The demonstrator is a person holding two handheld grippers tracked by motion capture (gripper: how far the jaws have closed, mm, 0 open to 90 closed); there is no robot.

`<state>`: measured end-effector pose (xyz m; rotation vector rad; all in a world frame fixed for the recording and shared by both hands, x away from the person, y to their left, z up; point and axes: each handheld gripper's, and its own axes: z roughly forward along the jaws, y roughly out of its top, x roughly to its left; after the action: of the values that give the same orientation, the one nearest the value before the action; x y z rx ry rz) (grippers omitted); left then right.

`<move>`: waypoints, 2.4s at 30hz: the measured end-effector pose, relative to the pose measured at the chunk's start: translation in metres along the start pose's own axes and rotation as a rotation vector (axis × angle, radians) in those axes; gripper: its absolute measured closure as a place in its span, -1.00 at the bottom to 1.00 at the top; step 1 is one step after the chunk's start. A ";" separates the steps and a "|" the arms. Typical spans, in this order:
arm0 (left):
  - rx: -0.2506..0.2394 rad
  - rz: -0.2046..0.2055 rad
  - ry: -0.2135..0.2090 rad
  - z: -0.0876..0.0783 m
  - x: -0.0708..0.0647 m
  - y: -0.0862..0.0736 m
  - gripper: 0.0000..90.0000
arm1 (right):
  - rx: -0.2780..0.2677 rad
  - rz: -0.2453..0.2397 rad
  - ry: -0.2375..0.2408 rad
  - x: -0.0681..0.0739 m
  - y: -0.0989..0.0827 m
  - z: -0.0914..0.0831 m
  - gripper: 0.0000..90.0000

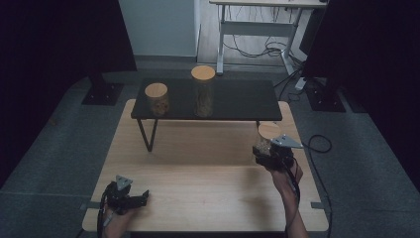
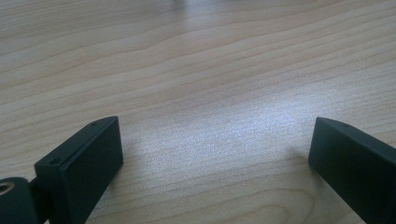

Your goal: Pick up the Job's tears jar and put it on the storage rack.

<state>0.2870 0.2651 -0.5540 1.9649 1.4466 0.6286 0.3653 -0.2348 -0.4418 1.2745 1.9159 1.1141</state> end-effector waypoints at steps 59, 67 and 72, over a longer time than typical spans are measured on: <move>-0.001 0.003 -0.002 0.000 0.000 0.000 -0.94 | -0.008 0.008 0.011 0.006 0.044 0.000 -0.45; -0.001 0.003 -0.002 0.000 0.000 0.000 -0.94 | -0.010 0.001 0.012 0.008 0.050 0.000 -0.45; -0.005 0.000 -0.003 0.000 0.000 0.000 -0.94 | -0.012 -0.001 0.013 0.009 0.054 0.000 -0.45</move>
<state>0.2870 0.2648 -0.5543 1.9611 1.4423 0.6281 0.3862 -0.2158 -0.3948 1.2625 1.9166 1.1344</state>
